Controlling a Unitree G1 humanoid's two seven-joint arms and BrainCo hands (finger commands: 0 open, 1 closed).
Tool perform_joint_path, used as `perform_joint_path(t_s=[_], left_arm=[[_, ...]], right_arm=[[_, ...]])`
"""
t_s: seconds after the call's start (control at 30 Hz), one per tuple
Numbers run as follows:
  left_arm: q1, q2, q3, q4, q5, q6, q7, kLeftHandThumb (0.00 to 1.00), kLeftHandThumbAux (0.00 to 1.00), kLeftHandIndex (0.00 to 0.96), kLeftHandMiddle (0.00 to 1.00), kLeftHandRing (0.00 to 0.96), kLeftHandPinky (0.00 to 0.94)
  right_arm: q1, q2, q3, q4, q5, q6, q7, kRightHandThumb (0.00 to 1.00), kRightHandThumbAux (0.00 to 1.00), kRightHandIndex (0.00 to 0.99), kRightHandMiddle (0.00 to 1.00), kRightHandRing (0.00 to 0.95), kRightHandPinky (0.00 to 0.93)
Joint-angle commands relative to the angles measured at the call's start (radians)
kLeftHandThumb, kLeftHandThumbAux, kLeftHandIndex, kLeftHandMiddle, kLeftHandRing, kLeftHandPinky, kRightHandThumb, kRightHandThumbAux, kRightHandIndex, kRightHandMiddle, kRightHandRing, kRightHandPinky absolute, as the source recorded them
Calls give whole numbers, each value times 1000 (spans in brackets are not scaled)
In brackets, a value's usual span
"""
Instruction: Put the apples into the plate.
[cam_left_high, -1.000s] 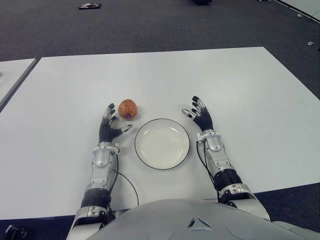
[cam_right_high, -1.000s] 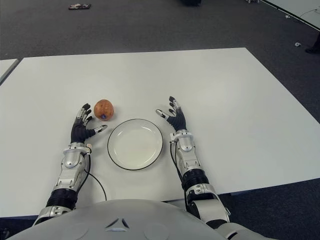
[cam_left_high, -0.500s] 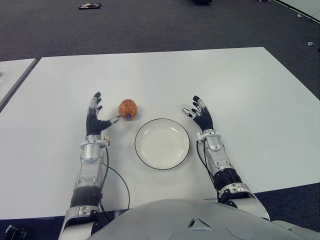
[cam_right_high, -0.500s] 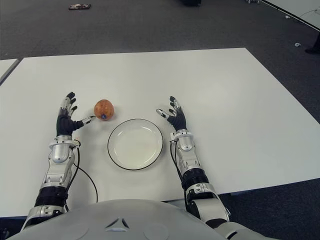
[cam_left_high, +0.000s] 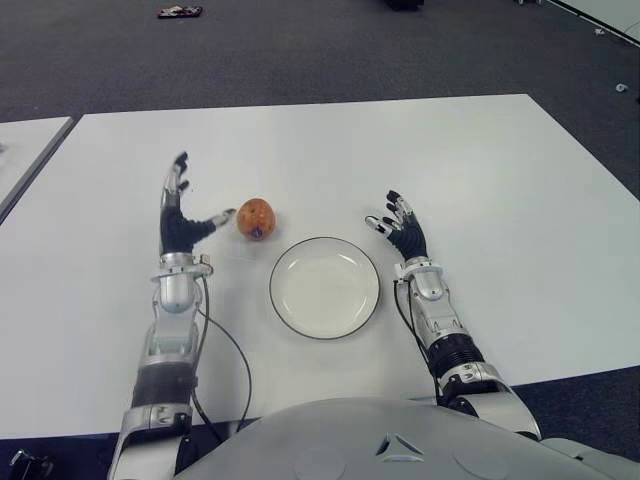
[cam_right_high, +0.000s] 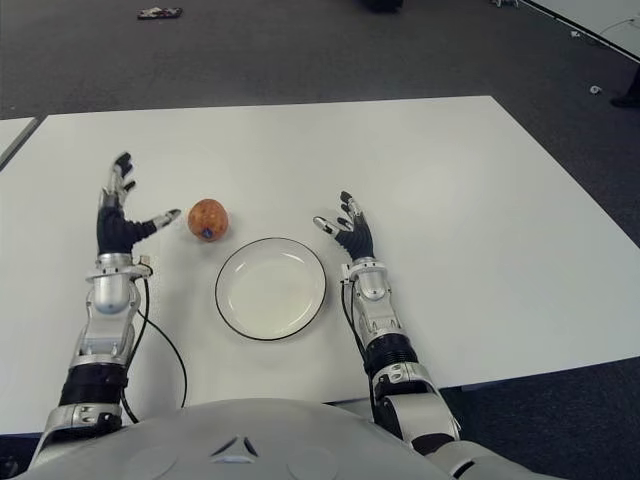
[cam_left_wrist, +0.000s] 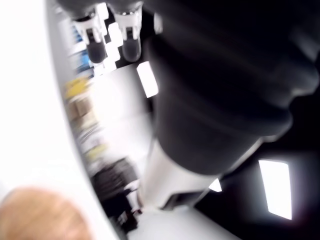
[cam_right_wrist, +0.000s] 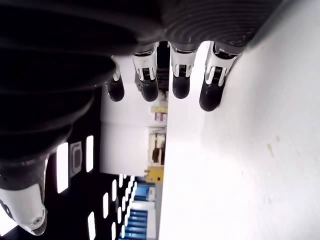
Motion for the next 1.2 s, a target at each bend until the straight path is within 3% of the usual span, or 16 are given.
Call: perform_joint_path(t_s=[0.03,0.17,0.5,0.7,0.9,1.2], left_arm=[[-43,20,-13,-13,95,26,55,34,483,0,0,0,0],[-60,46,-30,8,175,5,106,62,448,0,0,0,0],[-104,89,-84,85,244,-74,150,118,421,0,0,0,0],[-157,91,-154,128,260,-104,125,138,407,0,0,0,0],[-159,139,-201,133,299,-131,108,151,401,0,0,0,0],[-153,173,-328,74,538,-34,131,148,373,0,0,0,0]], right_arm=[[21,3,-1,47,1,30,-1,74,650,0,0,12,71],[22,4,1,44,0,27,-1,76,648,0,0,13,74],[14,5,-1,56,1,32,-3,75,649,0,0,20,85],[12,5,0,58,-1,33,-9,72,651,0,0,19,81],[12,5,1,58,1,34,-6,74,648,0,0,16,77],[10,6,2,70,2,24,-4,75,635,0,0,15,80]])
